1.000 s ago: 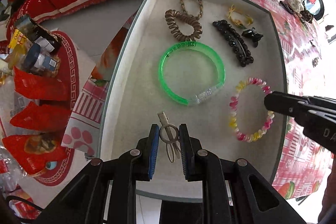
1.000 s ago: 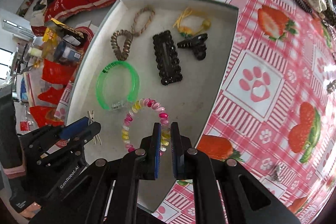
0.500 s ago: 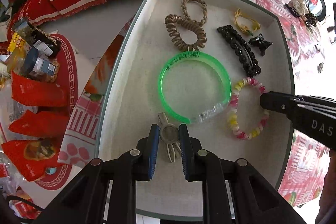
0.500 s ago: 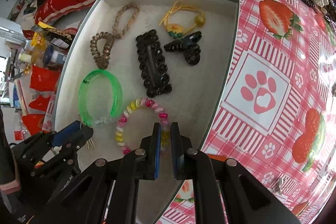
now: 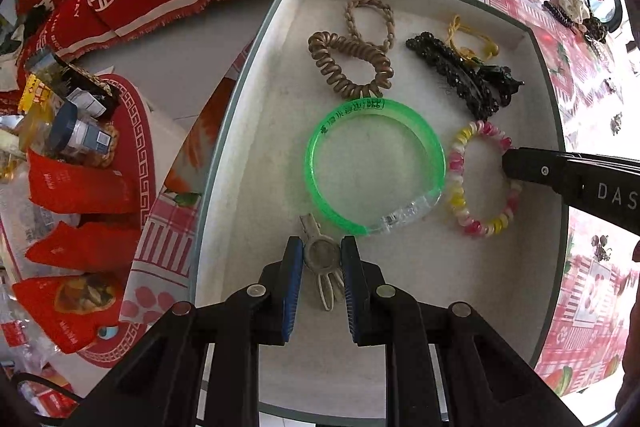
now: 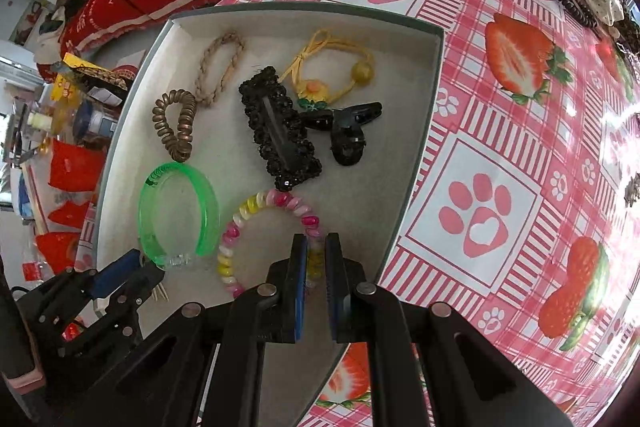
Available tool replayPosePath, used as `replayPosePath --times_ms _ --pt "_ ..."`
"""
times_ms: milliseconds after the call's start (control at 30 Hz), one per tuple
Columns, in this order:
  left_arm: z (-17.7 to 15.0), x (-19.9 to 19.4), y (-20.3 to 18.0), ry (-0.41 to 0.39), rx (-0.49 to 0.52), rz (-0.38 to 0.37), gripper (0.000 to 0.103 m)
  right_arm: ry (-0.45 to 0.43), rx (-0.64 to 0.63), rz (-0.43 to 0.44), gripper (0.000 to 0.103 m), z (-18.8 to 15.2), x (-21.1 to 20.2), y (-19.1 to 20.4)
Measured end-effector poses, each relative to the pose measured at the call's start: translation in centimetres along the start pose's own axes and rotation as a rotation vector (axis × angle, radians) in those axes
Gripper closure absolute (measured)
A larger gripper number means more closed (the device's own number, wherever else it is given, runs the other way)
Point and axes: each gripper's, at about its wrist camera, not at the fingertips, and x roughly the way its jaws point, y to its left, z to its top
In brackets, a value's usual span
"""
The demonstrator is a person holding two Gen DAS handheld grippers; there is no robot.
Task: Organize jewelry
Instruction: 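Open the right tool to drop the beaded bracelet while the left tool releases the hair pin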
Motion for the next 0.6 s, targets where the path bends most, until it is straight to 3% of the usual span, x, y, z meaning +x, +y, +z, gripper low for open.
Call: replayPosePath --times_ms 233,400,600 --pt "-0.2 -0.3 -0.3 0.003 0.011 0.01 0.077 0.011 0.005 0.023 0.091 -0.2 0.3 0.4" --pt "-0.4 -0.8 -0.2 -0.002 0.004 0.013 0.077 -0.001 0.004 0.06 0.066 -0.7 -0.3 0.7" --pt "-0.4 -1.2 -0.3 -0.002 0.015 0.027 0.077 -0.047 0.004 0.106 0.063 -1.0 -2.4 1.2"
